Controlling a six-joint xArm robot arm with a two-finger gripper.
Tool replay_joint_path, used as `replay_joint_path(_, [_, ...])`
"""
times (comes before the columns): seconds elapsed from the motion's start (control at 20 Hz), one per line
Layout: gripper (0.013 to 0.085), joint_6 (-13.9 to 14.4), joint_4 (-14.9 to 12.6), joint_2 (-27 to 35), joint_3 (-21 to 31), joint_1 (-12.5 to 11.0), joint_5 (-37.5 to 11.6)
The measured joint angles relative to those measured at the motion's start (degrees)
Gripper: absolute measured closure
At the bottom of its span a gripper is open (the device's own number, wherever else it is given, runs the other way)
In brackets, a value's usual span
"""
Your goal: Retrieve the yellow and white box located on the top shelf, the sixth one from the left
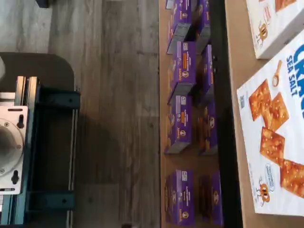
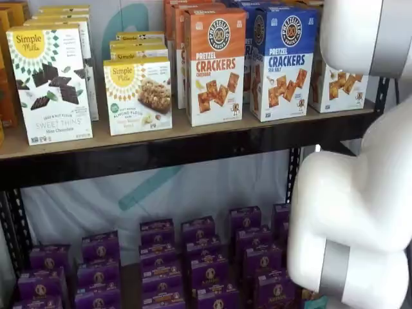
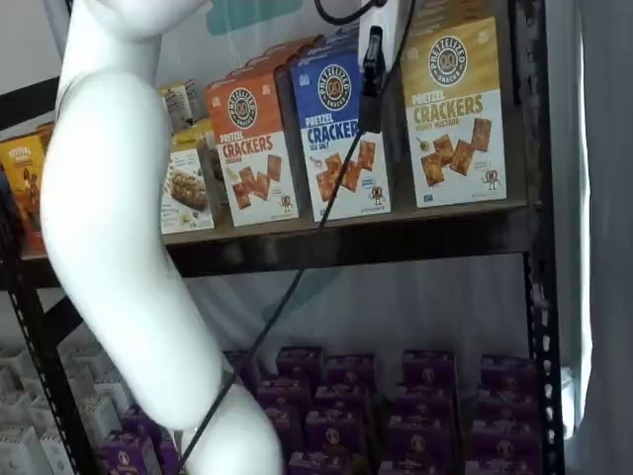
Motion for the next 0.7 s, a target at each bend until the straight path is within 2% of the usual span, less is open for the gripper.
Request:
replay_joint_path(0.15, [0.013, -0.2, -5.2, -0.9, 0.4, 2.1, -0.6])
replay_joint_path(0.35, [0.013, -0.6, -5.3, -2.6, 2.4, 1.8, -2.1])
replay_joint_path(0.45, [0.013, -0.9, -3.6, -3.2, 2.9, 0.8, -3.0])
replay_joint_path(0.5, [0.013, -1.1, -1.9, -3.3, 3.0, -0.1, -3.4])
replay_joint_path(0.7, [0.013, -1.5, 7.5, -3.9, 3.4, -4.7, -5.5])
